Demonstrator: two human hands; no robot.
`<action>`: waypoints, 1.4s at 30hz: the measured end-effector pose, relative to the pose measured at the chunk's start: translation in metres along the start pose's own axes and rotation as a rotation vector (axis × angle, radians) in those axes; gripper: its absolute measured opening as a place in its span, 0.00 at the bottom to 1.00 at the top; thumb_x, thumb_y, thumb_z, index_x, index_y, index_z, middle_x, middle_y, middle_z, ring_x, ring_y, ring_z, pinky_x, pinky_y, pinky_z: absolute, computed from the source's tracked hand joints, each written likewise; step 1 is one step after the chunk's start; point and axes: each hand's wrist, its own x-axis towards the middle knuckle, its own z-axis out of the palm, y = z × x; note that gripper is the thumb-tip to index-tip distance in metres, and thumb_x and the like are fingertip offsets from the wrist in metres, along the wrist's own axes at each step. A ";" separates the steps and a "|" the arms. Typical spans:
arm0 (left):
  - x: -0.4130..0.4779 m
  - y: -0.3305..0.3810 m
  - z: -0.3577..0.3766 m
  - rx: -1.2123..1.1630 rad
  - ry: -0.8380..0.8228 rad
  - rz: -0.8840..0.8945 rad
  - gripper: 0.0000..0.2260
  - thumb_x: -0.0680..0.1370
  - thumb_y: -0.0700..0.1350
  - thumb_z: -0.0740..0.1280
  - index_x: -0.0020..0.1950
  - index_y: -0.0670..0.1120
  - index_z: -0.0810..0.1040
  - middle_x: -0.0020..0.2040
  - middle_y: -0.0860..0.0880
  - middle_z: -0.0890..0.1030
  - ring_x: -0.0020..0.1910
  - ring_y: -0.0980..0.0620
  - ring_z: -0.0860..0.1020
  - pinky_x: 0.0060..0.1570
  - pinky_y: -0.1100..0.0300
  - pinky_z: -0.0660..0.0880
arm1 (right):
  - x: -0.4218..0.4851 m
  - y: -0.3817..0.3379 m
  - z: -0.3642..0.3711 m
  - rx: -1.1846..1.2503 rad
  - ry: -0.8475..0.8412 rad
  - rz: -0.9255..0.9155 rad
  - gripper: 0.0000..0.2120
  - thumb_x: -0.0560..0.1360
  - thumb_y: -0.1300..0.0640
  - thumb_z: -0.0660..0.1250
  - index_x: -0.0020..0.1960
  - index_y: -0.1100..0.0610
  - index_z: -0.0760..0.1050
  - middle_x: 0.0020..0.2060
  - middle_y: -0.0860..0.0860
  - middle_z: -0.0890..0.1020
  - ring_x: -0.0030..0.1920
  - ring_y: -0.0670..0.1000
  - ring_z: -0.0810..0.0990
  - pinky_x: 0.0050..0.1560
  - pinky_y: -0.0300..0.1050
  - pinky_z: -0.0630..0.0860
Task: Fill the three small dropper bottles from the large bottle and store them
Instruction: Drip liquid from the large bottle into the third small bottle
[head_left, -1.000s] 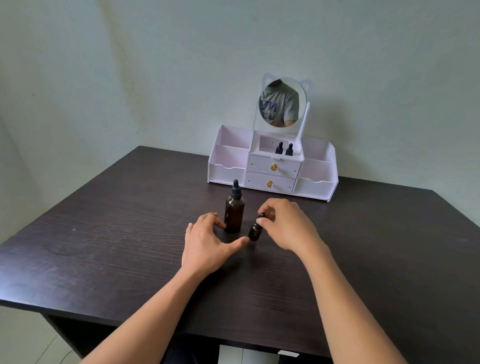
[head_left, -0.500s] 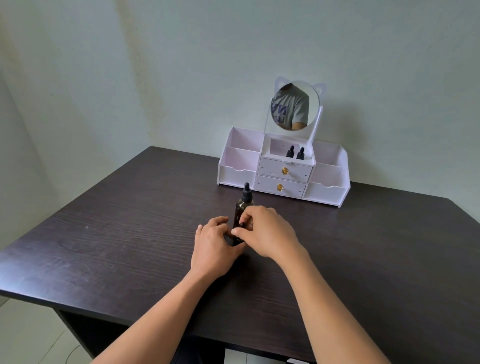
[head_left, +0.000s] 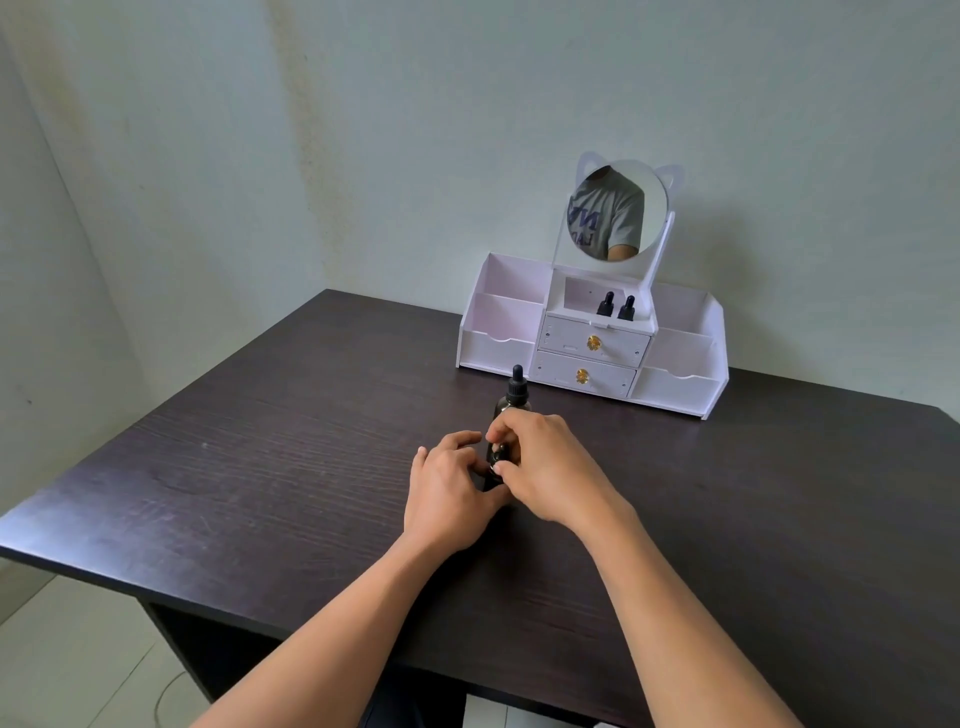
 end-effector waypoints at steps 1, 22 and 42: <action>0.000 0.000 -0.001 -0.001 -0.005 0.006 0.12 0.70 0.57 0.75 0.40 0.50 0.80 0.67 0.54 0.75 0.62 0.56 0.74 0.74 0.46 0.55 | 0.000 0.000 -0.001 0.015 -0.020 -0.009 0.17 0.74 0.62 0.68 0.57 0.44 0.75 0.54 0.46 0.79 0.50 0.46 0.80 0.54 0.47 0.80; -0.002 0.004 -0.005 -0.022 -0.016 -0.006 0.13 0.69 0.61 0.75 0.39 0.55 0.76 0.69 0.54 0.74 0.66 0.56 0.72 0.75 0.45 0.53 | 0.002 0.002 -0.008 0.034 0.045 -0.047 0.13 0.77 0.60 0.65 0.58 0.46 0.77 0.49 0.42 0.80 0.40 0.40 0.76 0.49 0.44 0.79; -0.004 0.010 -0.010 -0.025 -0.028 -0.065 0.15 0.68 0.62 0.76 0.44 0.53 0.81 0.70 0.57 0.72 0.68 0.56 0.69 0.76 0.47 0.52 | 0.028 0.072 0.003 0.176 0.245 0.345 0.02 0.76 0.55 0.72 0.49 0.51 0.80 0.44 0.48 0.82 0.43 0.48 0.80 0.43 0.44 0.77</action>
